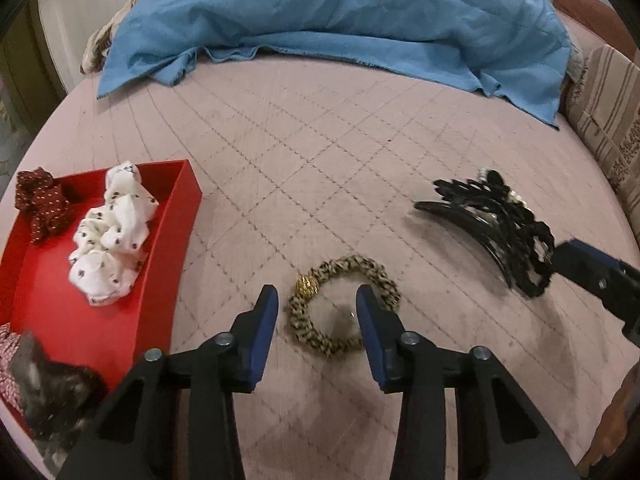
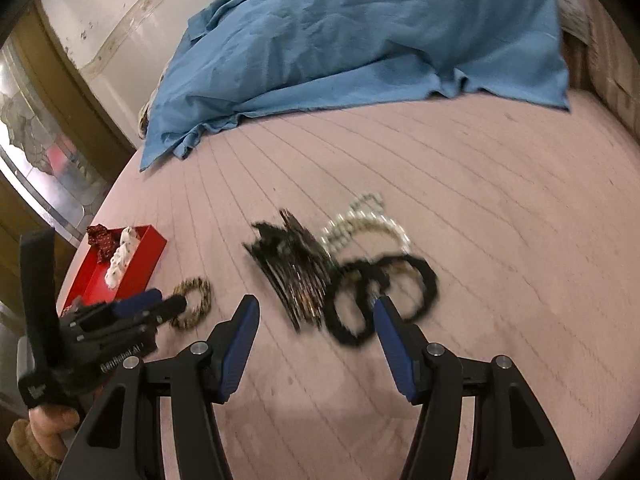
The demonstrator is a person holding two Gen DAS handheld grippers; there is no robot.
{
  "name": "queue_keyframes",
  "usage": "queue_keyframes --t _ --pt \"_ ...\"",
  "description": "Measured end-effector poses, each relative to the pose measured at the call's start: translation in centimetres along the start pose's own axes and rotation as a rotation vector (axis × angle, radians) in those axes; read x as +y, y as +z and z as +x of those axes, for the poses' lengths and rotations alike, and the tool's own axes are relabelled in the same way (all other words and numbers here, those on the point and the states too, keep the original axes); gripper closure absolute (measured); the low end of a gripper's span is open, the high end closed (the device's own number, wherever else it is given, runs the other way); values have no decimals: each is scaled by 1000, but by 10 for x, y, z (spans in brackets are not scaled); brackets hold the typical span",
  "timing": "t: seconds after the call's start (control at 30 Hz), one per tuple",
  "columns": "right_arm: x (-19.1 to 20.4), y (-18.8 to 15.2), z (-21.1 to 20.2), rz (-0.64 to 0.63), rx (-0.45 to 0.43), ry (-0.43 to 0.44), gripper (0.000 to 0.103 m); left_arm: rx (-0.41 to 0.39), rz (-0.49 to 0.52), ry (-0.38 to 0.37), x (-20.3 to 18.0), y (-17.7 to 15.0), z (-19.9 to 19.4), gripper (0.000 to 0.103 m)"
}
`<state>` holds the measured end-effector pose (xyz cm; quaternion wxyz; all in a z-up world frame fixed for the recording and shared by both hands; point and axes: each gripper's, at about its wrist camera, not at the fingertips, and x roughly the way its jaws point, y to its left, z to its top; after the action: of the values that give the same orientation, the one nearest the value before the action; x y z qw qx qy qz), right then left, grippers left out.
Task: Organize jewelry
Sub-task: 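Grasp the leopard hair tie with the left gripper while the right grasps the black claw clip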
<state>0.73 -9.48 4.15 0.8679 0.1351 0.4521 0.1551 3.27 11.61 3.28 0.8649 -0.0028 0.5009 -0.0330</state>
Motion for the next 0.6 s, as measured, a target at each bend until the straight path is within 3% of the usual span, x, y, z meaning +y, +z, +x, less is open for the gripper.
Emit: queue_keyframes --t 0.3,0.37,0.43,0.5,0.53,0.6 --pt "17 24 40 -68 26 -42 62 -3 -25 -22 4 8 13 64" --pt "17 26 46 -67 36 -40 70 -7 -22 -18 3 8 14 64" --pt "18 26 51 -73 48 -39 85 -10 -17 -7 1 8 16 64" --pt "18 25 54 -75 60 -28 86 -13 -11 8 -1 8 15 72" --pt "18 24 52 -71 62 -21 86 -11 -8 15 -2 8 15 90" --pt "19 23 49 -66 60 -14 86 -5 -14 -6 -2 9 12 90"
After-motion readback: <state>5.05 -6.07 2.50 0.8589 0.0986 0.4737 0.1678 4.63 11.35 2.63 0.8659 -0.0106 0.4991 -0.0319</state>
